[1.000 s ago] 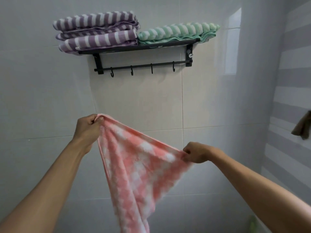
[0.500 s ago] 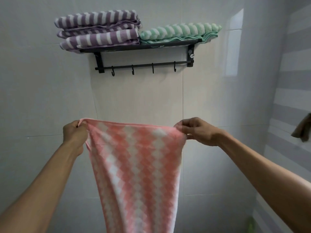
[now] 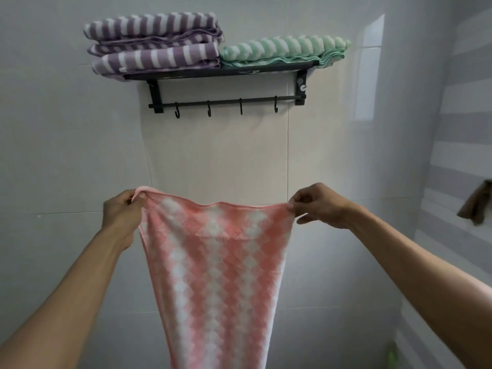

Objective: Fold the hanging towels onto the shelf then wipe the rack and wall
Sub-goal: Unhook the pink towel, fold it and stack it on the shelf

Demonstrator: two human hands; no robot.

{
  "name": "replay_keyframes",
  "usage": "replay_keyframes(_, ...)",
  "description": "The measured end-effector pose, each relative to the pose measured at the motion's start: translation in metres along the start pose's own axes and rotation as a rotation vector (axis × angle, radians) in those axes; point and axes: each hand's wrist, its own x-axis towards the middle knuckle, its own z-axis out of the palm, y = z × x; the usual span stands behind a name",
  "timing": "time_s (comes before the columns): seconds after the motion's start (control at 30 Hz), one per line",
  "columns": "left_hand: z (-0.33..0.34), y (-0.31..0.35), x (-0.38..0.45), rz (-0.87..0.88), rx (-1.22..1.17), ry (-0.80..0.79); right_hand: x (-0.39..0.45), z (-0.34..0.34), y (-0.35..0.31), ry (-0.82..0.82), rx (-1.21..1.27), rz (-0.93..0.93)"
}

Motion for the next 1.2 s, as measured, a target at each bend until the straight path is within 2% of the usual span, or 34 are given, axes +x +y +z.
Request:
replay_keyframes(0.1,0.007,0.007,-0.004,0.014,-0.021,-0.013,0.006,0.001,-0.006,0.013,0.000,-0.034)
replay_keyframes(0.27,0.001,-0.006,-0.003,-0.035,-0.019,-0.009,0.008,-0.006,0.005,-0.035,-0.390,0.058)
replay_keyframes(0.37,-0.006,-0.016,-0.002,-0.081,-0.043,-0.005,0.002,-0.007,0.011,0.048,-0.144,0.018)
replay_keyframes(0.47,-0.008,-0.018,-0.003,-0.103,-0.059,-0.013,-0.004,-0.004,0.011,0.047,0.111,-0.028)
replay_keyframes(0.53,-0.007,-0.020,-0.006,-0.114,-0.066,-0.009,-0.006,-0.003,0.009,0.026,0.084,-0.010)
replay_keyframes(0.67,-0.006,-0.025,-0.012,-0.142,-0.113,-0.027,-0.005,-0.004,0.008,0.051,-0.130,0.039)
replay_keyframes(0.73,-0.004,-0.025,-0.016,-0.145,-0.129,-0.050,-0.004,-0.004,0.009,0.048,-0.060,0.041)
replay_keyframes(0.83,-0.001,-0.020,-0.021,-0.139,-0.143,-0.081,-0.006,-0.004,0.007,-0.005,0.203,0.042)
replay_keyframes(0.87,0.000,-0.020,-0.021,-0.136,-0.140,-0.086,-0.007,-0.005,0.006,-0.019,0.209,0.055)
replay_keyframes(1.0,0.000,-0.023,-0.020,-0.125,-0.128,-0.076,-0.009,-0.009,0.004,-0.058,-0.126,0.055)
replay_keyframes(1.2,0.000,-0.028,-0.016,-0.131,-0.104,-0.070,-0.013,-0.022,0.007,0.093,-0.495,-0.105)
